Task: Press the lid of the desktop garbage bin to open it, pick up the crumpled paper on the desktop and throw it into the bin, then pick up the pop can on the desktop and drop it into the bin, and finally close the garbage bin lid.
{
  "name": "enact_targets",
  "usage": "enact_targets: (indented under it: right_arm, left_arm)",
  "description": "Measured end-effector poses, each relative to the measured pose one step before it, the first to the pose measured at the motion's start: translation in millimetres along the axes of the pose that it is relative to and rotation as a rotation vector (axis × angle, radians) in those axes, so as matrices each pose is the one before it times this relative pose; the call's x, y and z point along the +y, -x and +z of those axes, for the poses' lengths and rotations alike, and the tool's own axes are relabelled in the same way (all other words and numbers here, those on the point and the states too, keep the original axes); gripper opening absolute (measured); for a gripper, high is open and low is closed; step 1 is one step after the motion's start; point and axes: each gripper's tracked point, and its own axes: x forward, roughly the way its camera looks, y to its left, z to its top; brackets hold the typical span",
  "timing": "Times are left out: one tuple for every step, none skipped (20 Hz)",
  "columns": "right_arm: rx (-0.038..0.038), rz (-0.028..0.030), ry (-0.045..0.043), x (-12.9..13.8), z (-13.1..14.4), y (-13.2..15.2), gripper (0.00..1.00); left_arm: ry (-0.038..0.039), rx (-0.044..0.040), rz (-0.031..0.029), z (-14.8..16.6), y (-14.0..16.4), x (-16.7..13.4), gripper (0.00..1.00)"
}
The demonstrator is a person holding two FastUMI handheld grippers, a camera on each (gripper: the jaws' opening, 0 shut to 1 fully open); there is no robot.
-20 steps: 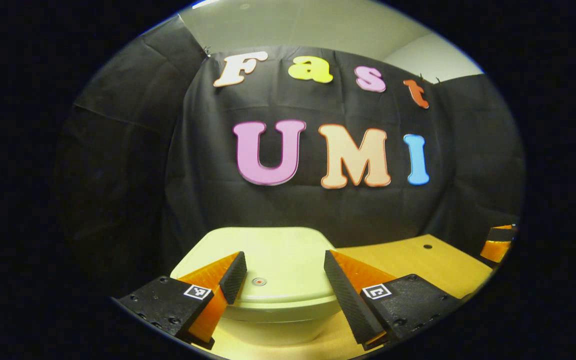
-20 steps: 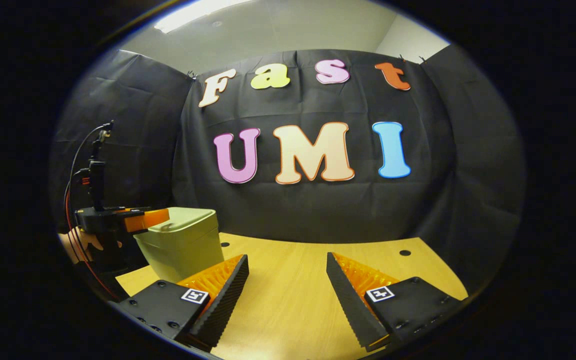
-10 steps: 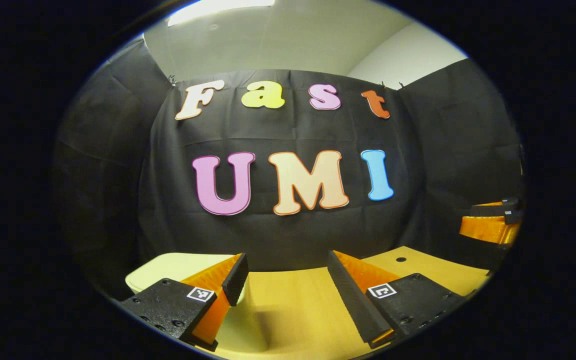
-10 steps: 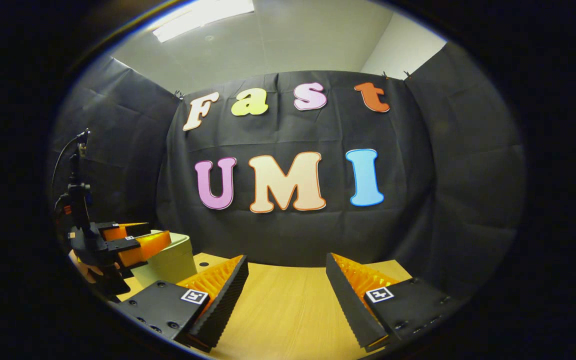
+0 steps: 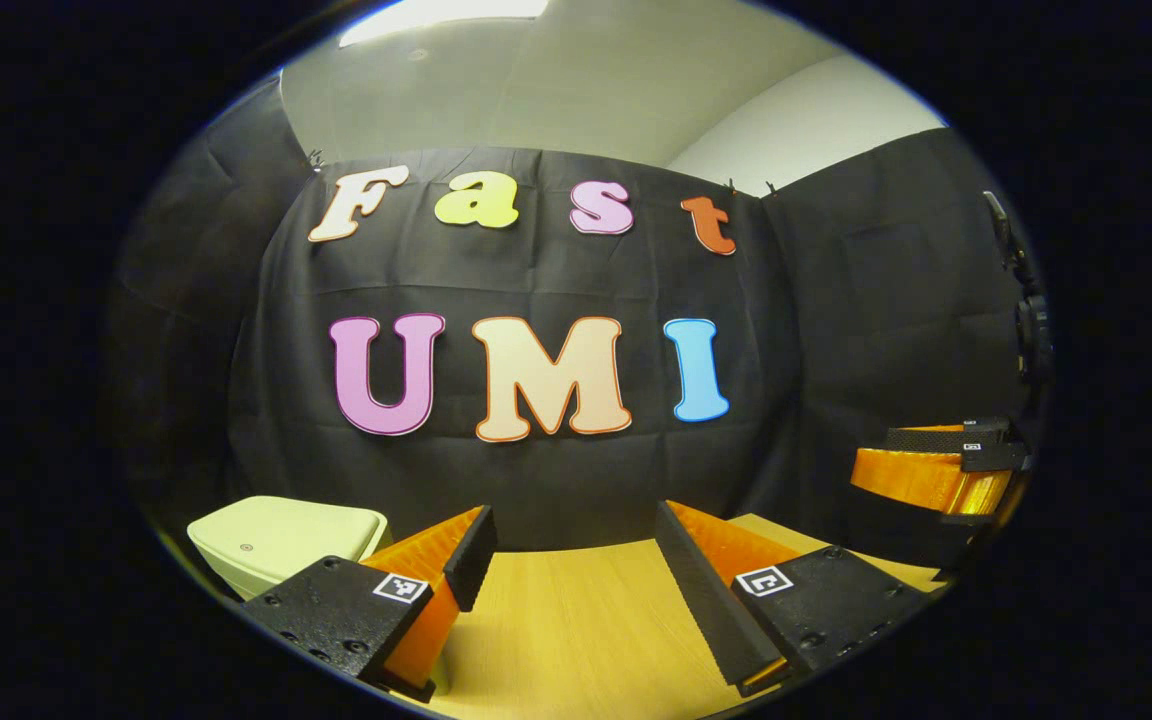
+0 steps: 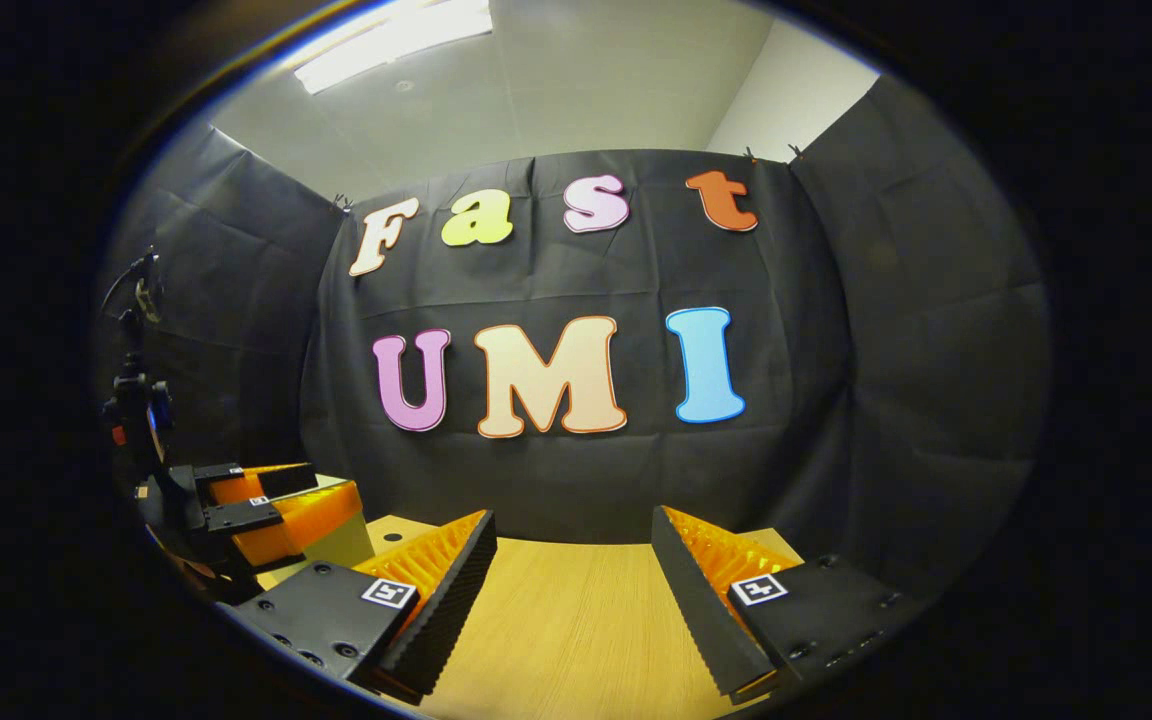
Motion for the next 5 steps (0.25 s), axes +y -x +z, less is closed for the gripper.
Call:
enact_targets:
  right_arm:
    - [-0.00327,-0.00035,0.00352,-0.47,1.56,0.25,0.98]
    - [0.00031,0.00171,0.00384,-0.26,-0.65,0.43,0.99]
    - [-0.00035,0.00163,0.00301,0.4,0.11,0.65,0.98]
    - [0.00188,0.00183,0.00125,0.29,0.87,-0.09,0.98]
    - [0.00042,0.00108,0.00009,0.92,0.08,0.3,0.98]
  left_arm:
    - [0.00661,-0.00226,-0.00124,0.55,0.0,-2.26,0.99]
    - [0.00617,0.00264,-0.00539,-0.58,0.71,-2.64,0.95]
    - [0.00177,-0.00277,0.00001,2.11,-0.08,-0.67,0.95]
    - [-0.00068,0.00263,-0.00259,-0.37,0.23,-0.57,0.95]
    - [0.00003,0.00175,-0.0018,-0.19,-0.4,-0.11,0.99]
